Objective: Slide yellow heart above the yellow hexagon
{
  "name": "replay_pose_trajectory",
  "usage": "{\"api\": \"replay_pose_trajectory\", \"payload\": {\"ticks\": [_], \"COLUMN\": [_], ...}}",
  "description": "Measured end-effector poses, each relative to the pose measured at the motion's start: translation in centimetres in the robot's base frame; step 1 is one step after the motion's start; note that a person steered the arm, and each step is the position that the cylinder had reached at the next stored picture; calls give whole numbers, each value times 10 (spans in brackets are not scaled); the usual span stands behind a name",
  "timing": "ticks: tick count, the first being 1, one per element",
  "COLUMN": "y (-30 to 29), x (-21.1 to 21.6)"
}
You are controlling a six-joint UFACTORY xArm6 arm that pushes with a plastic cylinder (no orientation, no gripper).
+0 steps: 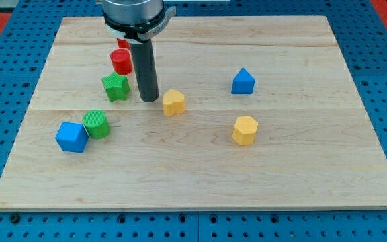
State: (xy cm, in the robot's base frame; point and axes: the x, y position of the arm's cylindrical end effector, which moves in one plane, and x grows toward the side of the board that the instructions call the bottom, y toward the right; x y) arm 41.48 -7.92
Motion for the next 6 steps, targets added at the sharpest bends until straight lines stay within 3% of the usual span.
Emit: {"api": "replay_pose_trajectory", "payload": {"ticks": [2,4,6], "y": [60,20,48], "x": [3,37,40]}}
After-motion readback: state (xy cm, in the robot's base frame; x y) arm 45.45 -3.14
